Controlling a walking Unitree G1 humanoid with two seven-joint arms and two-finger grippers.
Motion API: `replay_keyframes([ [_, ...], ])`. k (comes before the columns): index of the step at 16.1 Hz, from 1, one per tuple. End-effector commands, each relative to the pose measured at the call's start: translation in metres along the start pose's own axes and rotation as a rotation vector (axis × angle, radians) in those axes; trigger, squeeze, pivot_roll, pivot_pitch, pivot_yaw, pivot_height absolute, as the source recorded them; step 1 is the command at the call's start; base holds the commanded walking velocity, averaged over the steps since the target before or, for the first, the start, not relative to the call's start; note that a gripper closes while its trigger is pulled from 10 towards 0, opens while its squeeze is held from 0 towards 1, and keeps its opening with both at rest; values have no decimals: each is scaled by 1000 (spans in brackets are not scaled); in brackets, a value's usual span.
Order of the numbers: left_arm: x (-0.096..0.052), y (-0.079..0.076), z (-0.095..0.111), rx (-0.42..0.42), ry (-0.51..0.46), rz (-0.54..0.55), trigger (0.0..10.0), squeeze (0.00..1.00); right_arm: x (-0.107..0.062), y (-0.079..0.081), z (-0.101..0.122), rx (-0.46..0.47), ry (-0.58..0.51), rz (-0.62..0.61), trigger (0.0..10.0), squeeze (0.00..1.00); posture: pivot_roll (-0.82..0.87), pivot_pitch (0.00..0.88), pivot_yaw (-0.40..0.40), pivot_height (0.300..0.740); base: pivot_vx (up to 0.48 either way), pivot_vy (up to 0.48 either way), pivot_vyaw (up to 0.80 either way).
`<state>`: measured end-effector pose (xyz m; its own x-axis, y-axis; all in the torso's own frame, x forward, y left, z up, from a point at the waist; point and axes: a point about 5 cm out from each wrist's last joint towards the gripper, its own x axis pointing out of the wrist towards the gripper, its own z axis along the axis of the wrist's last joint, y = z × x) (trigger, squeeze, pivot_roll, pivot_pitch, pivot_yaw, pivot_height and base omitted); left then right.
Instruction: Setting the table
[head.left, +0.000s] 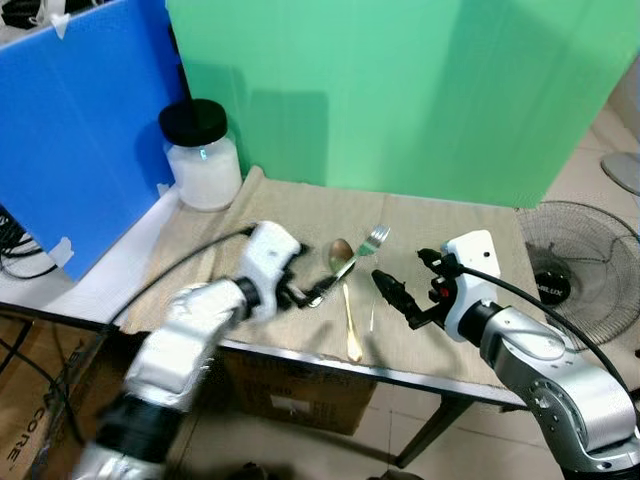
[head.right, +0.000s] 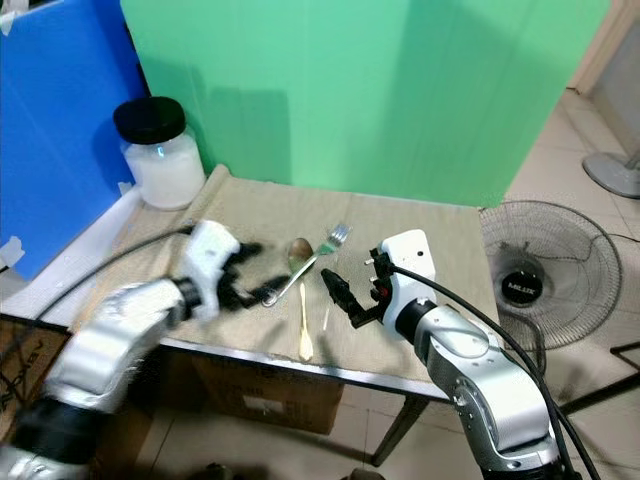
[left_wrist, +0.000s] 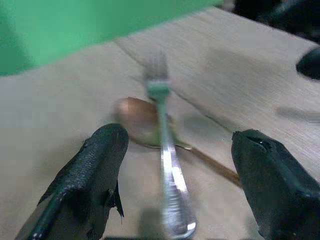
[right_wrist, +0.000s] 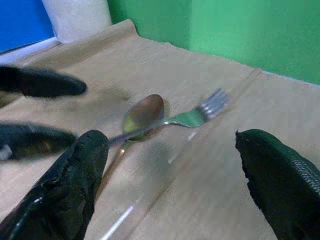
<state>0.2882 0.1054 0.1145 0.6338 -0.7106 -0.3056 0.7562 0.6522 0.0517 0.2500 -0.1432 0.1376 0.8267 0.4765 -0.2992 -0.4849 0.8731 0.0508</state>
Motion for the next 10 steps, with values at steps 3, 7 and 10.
replay_keyframes([
  [3, 13, -1, -8, 55, 74, -44, 10000, 0, -5, -3, 2, -23, 4, -7, 10000, 0, -110, 10, 31, 740, 0, 0, 0],
  [7, 17, 17, -16, 102, 148, 38, 6353, 0, -10, -1, 0, -46, 19, 30, 10000, 0, -114, 15, 38, 740, 0, 0, 0],
  [10, 18, 13, -18, 75, 130, -6, 0, 0, -11, -2, 0, -57, 26, 44, 10000, 0, -119, 18, 39, 740, 0, 0, 0],
])
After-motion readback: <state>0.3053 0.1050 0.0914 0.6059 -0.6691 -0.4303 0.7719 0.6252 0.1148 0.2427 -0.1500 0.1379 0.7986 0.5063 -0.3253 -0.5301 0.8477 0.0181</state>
